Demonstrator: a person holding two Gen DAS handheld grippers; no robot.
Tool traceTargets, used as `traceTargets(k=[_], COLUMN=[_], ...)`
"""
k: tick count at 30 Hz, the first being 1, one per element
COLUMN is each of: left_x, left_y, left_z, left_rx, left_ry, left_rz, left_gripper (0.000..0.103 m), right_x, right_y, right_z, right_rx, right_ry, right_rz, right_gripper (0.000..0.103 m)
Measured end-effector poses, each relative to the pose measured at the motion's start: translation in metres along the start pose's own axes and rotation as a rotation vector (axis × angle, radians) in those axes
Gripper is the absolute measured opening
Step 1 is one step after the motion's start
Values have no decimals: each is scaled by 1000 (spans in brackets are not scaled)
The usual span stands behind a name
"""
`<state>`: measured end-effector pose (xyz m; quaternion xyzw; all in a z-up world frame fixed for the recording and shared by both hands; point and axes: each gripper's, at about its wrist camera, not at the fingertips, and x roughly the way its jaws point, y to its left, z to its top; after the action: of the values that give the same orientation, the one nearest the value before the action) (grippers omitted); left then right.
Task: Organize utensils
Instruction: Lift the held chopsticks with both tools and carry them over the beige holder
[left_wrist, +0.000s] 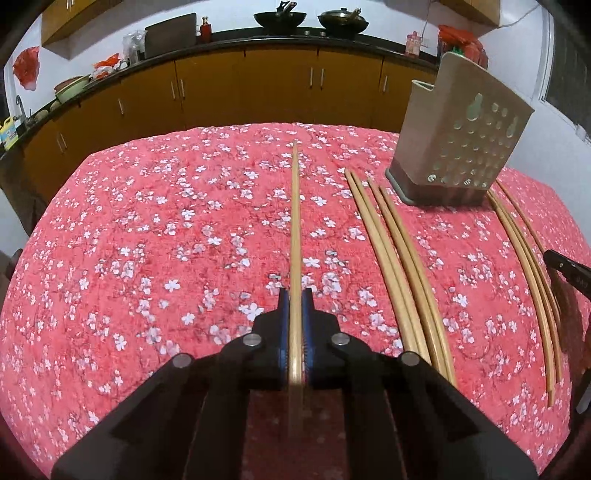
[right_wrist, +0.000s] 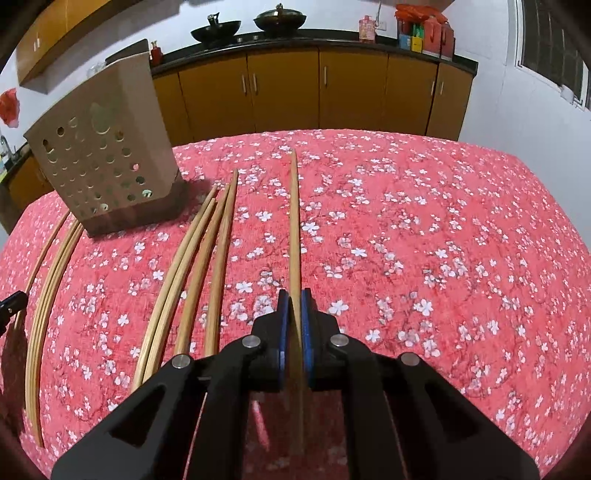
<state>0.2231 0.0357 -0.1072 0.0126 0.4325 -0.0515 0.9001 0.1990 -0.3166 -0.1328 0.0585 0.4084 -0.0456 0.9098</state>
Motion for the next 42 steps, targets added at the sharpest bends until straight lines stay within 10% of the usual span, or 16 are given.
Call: traceTargets(k=[20, 42], left_x=[-18, -136], left_y=[0, 7], left_z=[-12, 46], left_rx=[24, -7], left_ry=[15, -313], left_rz=[2, -10], left_gripper=[8, 8], right_x=[-16, -119], right_y=[-5, -11], right_z=[-14, 28], right_rx=[20, 25], right_ry=[-2, -305], right_rz=[40, 90], right_gripper=[7, 7])
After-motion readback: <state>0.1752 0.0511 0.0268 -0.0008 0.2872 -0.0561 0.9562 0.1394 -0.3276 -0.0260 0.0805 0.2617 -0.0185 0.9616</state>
